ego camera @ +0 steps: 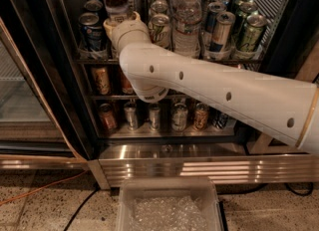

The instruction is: Pick blue plastic bottle from top shelf of fridge

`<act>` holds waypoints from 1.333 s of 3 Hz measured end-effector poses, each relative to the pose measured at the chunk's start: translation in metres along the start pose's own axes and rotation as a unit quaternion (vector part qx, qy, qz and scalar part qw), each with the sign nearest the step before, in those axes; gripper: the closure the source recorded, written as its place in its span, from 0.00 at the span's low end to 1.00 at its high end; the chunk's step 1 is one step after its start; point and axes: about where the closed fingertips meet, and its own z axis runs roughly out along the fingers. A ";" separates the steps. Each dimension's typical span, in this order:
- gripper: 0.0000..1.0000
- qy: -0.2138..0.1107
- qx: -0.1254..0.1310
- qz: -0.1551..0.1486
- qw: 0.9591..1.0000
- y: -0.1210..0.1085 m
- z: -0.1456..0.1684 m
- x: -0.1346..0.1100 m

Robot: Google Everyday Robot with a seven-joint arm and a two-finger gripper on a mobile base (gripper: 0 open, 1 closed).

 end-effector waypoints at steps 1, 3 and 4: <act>1.00 -0.005 0.000 0.006 1.000 -0.002 -0.001 -0.006; 1.00 -0.012 0.005 0.028 1.000 -0.021 -0.014 -0.026; 1.00 -0.012 0.005 0.028 1.000 -0.021 -0.014 -0.026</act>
Offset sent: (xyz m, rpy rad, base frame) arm -0.0340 -0.0216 0.0818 0.1212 -0.0247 0.0741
